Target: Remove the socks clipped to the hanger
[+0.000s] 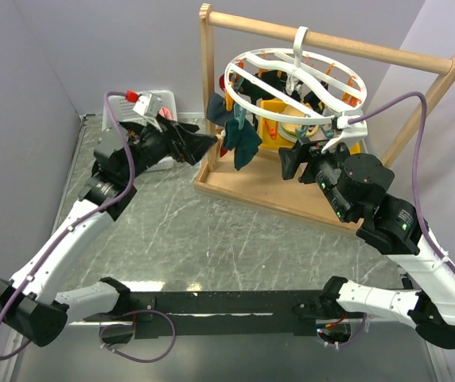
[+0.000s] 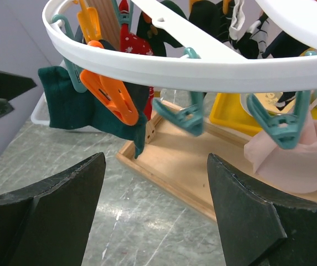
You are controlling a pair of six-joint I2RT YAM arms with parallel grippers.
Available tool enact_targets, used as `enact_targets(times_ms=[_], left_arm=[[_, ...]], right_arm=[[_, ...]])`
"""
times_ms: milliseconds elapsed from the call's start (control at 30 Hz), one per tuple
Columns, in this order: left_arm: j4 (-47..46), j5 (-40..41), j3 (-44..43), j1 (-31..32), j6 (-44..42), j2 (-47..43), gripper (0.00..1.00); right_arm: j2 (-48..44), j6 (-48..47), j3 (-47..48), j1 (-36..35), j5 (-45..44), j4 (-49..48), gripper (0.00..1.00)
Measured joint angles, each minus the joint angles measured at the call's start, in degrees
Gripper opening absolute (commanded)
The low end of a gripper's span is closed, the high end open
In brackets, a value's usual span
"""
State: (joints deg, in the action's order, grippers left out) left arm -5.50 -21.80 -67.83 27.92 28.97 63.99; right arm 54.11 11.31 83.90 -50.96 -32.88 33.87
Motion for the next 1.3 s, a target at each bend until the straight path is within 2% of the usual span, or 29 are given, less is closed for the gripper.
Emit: enact_targets(times_ms=[100,267,367,400,567,667,700,800,933,1300], left_arm=[[-1.0,-1.7,-0.5,0.7,0.3,2.8,0.87],[-1.1,-4.3,-1.5,2.2,0.3,6.3,0.89],[-1.1,-5.3,-2.2,2.9,0.3,6.7,0.76],[-1.2,-5.7,-2.8,3.1,0.2,6.9,0.69],[-2.5,-7.5,-4.7,4.1,0.3,8.1,0.6],[-3.1,-7.9,-4.8,4.7,0.2,8.8,0.39],[-3.1,-7.9,-4.9,4.9,0.2,9.1,0.26],[-2.6,-7.8,-5.4,5.7,-0.8,10.1,0.07],[-2.0,-6.6,-5.9,7.1,-1.9,10.3,0.01],[1.1,1.4,-9.3,16.9,-8.1,9.7,0.01]], right_arm=[[0.0,0.2,0.0,0.0,0.4,0.0,0.81],[0.0,0.6,0.0,0.0,0.8,0.0,0.81],[0.2,0.8,0.1,0.0,1.0,0.1,0.82],[0.2,0.8,0.2,0.0,1.0,0.1,0.82],[0.7,0.9,0.3,0.0,1.1,0.2,0.82],[0.9,1.1,0.4,0.0,1.2,0.4,0.82],[1.0,1.2,0.5,0.0,1.3,0.5,0.82],[1.7,1.5,1.6,0.0,1.7,1.0,0.81],[3.7,2.7,5.4,0.0,3.4,2.1,0.79],[8.7,6.6,16.2,0.0,9.2,4.9,0.77]])
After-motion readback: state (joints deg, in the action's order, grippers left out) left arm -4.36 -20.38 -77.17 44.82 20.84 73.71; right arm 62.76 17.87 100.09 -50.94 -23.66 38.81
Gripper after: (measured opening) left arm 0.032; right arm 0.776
